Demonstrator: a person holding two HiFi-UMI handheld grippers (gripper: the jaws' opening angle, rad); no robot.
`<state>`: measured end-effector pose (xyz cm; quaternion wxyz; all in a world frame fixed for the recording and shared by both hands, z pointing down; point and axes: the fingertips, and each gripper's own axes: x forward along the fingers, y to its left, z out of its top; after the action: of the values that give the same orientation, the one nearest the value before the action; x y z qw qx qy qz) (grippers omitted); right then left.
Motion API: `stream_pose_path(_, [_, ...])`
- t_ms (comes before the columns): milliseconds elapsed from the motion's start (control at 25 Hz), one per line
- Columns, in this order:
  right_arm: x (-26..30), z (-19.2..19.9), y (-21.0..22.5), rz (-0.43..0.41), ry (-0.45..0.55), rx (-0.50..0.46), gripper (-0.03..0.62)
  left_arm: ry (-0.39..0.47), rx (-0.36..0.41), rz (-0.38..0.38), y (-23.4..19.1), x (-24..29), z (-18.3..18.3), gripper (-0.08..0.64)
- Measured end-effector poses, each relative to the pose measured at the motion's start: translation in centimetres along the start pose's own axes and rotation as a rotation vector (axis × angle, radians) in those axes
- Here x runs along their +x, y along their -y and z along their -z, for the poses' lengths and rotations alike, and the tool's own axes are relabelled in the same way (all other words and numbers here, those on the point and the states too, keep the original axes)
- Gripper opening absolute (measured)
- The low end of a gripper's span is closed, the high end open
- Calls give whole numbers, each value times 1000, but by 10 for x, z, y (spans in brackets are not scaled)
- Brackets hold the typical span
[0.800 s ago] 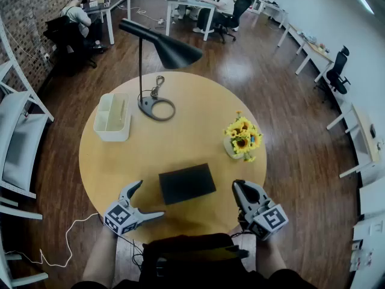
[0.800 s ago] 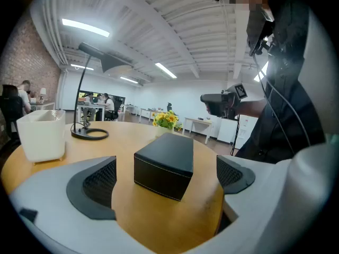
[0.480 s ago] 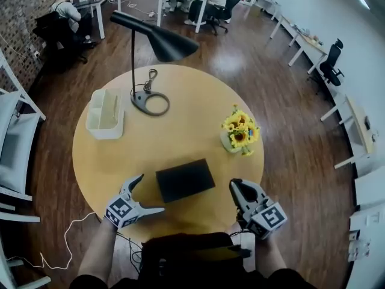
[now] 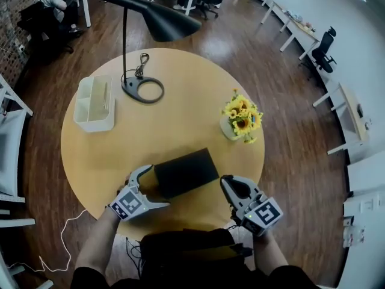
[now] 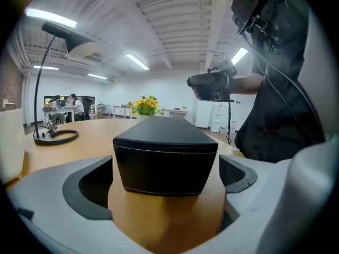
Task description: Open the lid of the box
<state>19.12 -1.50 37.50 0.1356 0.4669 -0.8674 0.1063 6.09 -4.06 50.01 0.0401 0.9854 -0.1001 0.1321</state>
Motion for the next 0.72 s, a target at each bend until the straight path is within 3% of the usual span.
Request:
stream_pose_path(160, [16,11,-14,-48,-104,-128,6,34,-1,32,0,4,-1,615])
stream_pose_path(280, [34,24,-28,-154,-202,-177,7,59,-1,55,0,6,-1,615])
stream_pose_path(400, [54,42,-38,-272,-316,-280,199,88,-6,62,-3,6,-3,615])
stream_pose_path(480, [64,54,-45,-307,-385,-442,210,112,-14,64,-3,6,-4,615])
stream_pose_path(560, [72,65,-56,-348,-436,-566,263,136,-24,67,-2,7,-5,615])
stream_pose_path(720, [87,73,-78,-474,-472,-691,265,149,-32,70,-2,8,-5,614])
